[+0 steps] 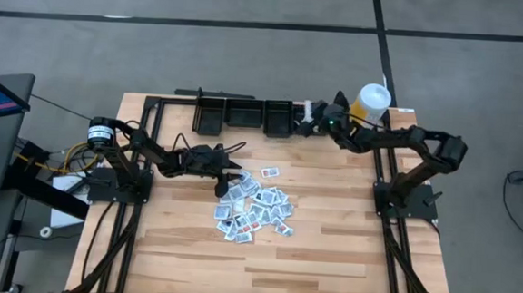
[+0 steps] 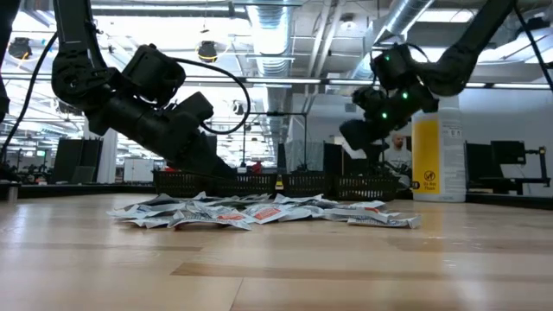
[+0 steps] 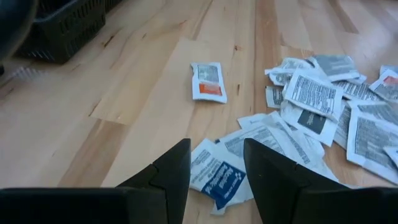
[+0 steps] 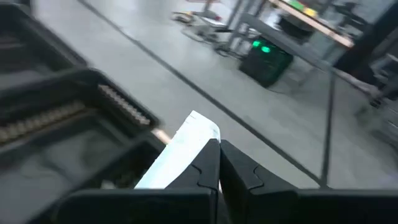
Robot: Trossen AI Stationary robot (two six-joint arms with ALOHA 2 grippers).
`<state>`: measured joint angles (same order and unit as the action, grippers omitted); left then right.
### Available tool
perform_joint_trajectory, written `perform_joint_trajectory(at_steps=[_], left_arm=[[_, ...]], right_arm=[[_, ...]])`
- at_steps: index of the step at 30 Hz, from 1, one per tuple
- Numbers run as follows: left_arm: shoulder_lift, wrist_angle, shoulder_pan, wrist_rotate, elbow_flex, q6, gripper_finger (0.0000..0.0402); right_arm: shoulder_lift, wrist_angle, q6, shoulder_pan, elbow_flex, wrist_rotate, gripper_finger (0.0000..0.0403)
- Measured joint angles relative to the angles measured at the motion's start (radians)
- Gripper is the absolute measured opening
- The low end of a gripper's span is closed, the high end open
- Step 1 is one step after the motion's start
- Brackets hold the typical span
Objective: Pick & Place First Aid Supplies
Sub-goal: Put the green bandage pack into the right black bin
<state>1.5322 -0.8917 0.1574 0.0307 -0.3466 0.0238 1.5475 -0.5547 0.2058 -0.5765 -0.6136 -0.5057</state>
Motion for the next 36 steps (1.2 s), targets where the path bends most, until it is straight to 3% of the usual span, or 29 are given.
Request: perform_joint_trajectory(at_steps=[13, 27, 33, 36], left_arm=[[0.000, -0.022, -0.001, 0.000, 0.000, 0.010, 0.0149], [0.000, -0.026, -0.001, 0.000, 0.000, 0.011, 0.0149], [0.000, -0.026, -0.001, 0.000, 0.000, 0.011, 0.0149], [0.000, -0.026, -0.001, 0.000, 0.000, 0.011, 0.0149]], right_arm=[[0.095, -0.011, -0.040, -0.033, 0.006, 0.006, 0.0008], [0.086, -0.032, -0.065, 0.009, 0.005, 0.009, 0.0125], [0.086, -0.131, 0.041, 0.094, 0.005, 0.071, 0.0149], [0.086, -0.192, 0.060, 0.124, 0.005, -0.029, 0.0149]])
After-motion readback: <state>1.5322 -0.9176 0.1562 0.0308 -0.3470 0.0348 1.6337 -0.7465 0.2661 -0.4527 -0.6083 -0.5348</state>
